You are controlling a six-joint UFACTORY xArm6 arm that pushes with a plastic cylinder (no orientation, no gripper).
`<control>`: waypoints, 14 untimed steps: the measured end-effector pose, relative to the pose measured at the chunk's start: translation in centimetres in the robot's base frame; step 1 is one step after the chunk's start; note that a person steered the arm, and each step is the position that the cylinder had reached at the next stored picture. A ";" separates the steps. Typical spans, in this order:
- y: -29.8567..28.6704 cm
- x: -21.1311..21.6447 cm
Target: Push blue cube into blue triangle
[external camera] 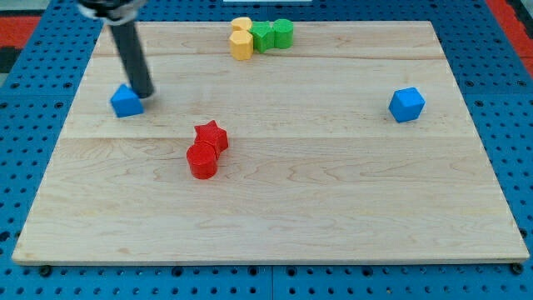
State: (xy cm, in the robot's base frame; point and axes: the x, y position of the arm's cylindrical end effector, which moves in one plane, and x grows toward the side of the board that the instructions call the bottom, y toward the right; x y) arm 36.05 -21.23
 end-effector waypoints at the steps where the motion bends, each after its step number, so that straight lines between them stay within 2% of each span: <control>1: 3.7 0.8; 3: 24.0 -3.9; 5: 42.7 -4.0; 6: 46.0 -0.1; 7: 44.3 4.5; 8: 39.3 4.2; 9: 39.1 1.9; 10: 36.3 1.7; 11: 30.0 0.9; 12: 30.6 -1.7; 13: 27.8 -3.7; 14: 23.0 -2.6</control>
State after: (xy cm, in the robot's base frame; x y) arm 33.41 1.74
